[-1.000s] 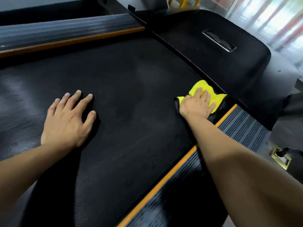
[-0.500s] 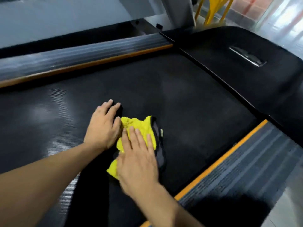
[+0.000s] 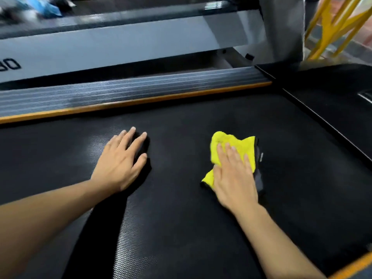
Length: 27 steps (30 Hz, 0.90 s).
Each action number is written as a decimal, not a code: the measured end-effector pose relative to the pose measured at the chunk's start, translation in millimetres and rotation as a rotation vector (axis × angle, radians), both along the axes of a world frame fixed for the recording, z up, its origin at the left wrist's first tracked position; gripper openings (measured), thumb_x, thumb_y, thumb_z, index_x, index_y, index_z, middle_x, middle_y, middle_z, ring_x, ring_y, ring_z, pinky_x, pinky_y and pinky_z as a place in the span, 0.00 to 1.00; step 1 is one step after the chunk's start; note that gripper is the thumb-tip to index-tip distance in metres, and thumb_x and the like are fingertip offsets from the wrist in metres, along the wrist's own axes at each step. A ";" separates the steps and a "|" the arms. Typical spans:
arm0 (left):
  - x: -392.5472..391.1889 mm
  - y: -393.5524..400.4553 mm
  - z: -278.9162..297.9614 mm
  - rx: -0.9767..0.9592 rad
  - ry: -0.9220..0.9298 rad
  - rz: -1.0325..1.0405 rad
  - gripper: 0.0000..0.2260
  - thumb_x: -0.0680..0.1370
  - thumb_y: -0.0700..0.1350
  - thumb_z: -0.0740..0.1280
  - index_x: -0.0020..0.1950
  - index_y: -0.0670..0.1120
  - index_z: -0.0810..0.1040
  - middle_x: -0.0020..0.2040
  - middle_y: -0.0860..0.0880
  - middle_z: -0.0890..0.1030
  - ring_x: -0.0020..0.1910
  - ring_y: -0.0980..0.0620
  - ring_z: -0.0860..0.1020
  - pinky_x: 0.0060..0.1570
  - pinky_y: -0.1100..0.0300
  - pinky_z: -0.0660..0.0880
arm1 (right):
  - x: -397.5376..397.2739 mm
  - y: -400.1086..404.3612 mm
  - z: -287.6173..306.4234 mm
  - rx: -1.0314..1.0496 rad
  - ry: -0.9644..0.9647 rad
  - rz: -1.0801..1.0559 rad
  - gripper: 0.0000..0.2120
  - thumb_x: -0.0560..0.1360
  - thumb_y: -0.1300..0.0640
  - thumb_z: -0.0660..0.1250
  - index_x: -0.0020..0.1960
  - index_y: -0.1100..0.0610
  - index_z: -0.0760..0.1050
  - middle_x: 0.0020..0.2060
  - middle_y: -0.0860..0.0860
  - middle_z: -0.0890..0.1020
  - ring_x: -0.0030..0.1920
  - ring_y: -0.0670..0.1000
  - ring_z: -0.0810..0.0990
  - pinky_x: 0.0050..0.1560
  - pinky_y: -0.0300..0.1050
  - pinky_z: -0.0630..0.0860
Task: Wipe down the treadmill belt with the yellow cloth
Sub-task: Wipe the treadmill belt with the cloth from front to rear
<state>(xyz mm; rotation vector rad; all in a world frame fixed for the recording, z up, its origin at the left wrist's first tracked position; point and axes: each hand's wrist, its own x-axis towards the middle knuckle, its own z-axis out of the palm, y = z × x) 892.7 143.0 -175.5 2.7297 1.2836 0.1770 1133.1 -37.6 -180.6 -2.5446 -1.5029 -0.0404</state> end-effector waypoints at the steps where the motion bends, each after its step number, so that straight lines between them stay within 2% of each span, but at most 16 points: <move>1: 0.8 4.1 -1.4 -0.009 0.010 0.002 0.32 0.78 0.63 0.45 0.80 0.54 0.60 0.81 0.45 0.60 0.80 0.42 0.57 0.79 0.48 0.52 | -20.8 -1.3 0.2 0.015 0.002 0.085 0.30 0.79 0.48 0.46 0.80 0.54 0.56 0.79 0.54 0.59 0.79 0.54 0.58 0.77 0.59 0.55; 4: 3.7 7.8 -8.4 -0.034 -0.012 0.011 0.31 0.78 0.63 0.43 0.81 0.57 0.57 0.82 0.48 0.57 0.81 0.46 0.53 0.79 0.51 0.46 | -79.8 6.8 -1.8 0.002 0.072 0.331 0.29 0.79 0.49 0.50 0.80 0.51 0.56 0.79 0.50 0.59 0.79 0.49 0.54 0.77 0.56 0.52; 8: 2.4 10.8 -11.9 -0.045 -0.034 0.005 0.29 0.80 0.60 0.43 0.81 0.57 0.56 0.82 0.50 0.56 0.82 0.47 0.51 0.79 0.53 0.45 | -70.2 37.8 -1.1 -0.021 0.100 0.387 0.29 0.79 0.48 0.49 0.80 0.47 0.55 0.79 0.46 0.58 0.79 0.45 0.53 0.78 0.52 0.47; 12: 2.0 9.8 -12.8 -0.042 -0.029 -0.007 0.28 0.81 0.60 0.43 0.82 0.58 0.55 0.83 0.51 0.55 0.82 0.49 0.50 0.79 0.55 0.42 | -16.4 103.7 -3.4 -0.061 0.074 0.298 0.32 0.77 0.44 0.41 0.81 0.49 0.52 0.80 0.48 0.55 0.80 0.48 0.52 0.79 0.53 0.45; 16: 3.1 8.1 -9.9 -0.048 -0.058 -0.001 0.28 0.81 0.60 0.43 0.82 0.58 0.53 0.83 0.52 0.53 0.82 0.51 0.47 0.79 0.54 0.42 | 42.4 174.8 -1.5 -0.076 0.081 0.133 0.27 0.83 0.50 0.50 0.81 0.51 0.51 0.80 0.50 0.54 0.80 0.51 0.51 0.78 0.55 0.45; 21: 5.7 5.5 -9.9 -0.046 -0.074 0.006 0.27 0.81 0.58 0.46 0.82 0.56 0.55 0.83 0.50 0.55 0.82 0.50 0.49 0.80 0.51 0.44 | 33.4 194.9 -1.4 -0.094 0.053 0.061 0.26 0.83 0.51 0.50 0.80 0.51 0.53 0.80 0.50 0.54 0.80 0.51 0.51 0.78 0.56 0.45; 24: 6.3 6.4 -9.5 -0.053 -0.092 0.004 0.29 0.81 0.58 0.46 0.82 0.52 0.56 0.82 0.49 0.56 0.82 0.49 0.52 0.80 0.50 0.47 | -11.5 189.6 5.1 -0.051 0.086 0.266 0.28 0.80 0.49 0.46 0.79 0.53 0.58 0.79 0.53 0.59 0.79 0.53 0.56 0.78 0.58 0.49; 26: 5.7 8.7 -10.7 -0.065 -0.151 0.028 0.30 0.81 0.56 0.48 0.82 0.46 0.55 0.82 0.45 0.56 0.81 0.47 0.55 0.80 0.50 0.50 | -51.2 186.8 6.5 -0.029 0.113 0.487 0.29 0.78 0.50 0.48 0.78 0.54 0.62 0.77 0.55 0.63 0.78 0.55 0.59 0.77 0.59 0.51; 27: 5.1 8.7 -10.8 -0.071 -0.174 0.048 0.31 0.80 0.55 0.48 0.82 0.44 0.54 0.82 0.44 0.55 0.81 0.46 0.55 0.80 0.51 0.50 | -65.9 185.5 5.8 -0.050 0.111 0.565 0.29 0.78 0.50 0.50 0.78 0.53 0.61 0.78 0.54 0.62 0.78 0.53 0.58 0.78 0.58 0.50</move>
